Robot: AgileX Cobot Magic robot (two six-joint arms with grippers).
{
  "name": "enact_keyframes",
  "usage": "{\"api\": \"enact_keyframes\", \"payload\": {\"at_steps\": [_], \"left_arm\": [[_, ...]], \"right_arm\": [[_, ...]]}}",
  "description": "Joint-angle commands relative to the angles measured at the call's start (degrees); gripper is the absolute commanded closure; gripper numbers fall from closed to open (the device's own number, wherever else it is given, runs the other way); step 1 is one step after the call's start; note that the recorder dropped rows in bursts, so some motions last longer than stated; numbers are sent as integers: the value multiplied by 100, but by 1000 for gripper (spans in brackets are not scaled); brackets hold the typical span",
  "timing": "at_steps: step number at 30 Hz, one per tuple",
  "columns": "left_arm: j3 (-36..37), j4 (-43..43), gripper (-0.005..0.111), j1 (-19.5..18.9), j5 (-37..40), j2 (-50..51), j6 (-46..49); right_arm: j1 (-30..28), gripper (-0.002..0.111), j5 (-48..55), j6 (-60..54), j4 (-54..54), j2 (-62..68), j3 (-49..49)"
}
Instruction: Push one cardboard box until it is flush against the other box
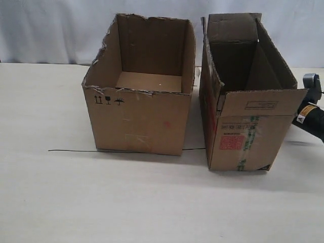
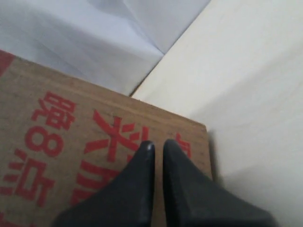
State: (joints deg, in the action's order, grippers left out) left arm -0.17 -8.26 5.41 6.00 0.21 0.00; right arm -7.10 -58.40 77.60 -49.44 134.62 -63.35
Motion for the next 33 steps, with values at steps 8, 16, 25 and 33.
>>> {"api": "enact_keyframes", "payload": {"at_steps": [8,16,25,33], "left_arm": [[17,-7,107,-5,-49,-21,0],[17,-7,107,-5,-49,-21,0],[17,-7,107,-5,-64,-21,0],[17,-7,107,-5,-74,-21,0]], "right_arm": [[-1577,103,-186,1750,-3091,-512,84],[-1522,103,-899,1868,-3966,-529,235],[-353,103,-463,1760,-2916,-529,235],[-205,103,-364,1751,-2641,-529,235]]}}
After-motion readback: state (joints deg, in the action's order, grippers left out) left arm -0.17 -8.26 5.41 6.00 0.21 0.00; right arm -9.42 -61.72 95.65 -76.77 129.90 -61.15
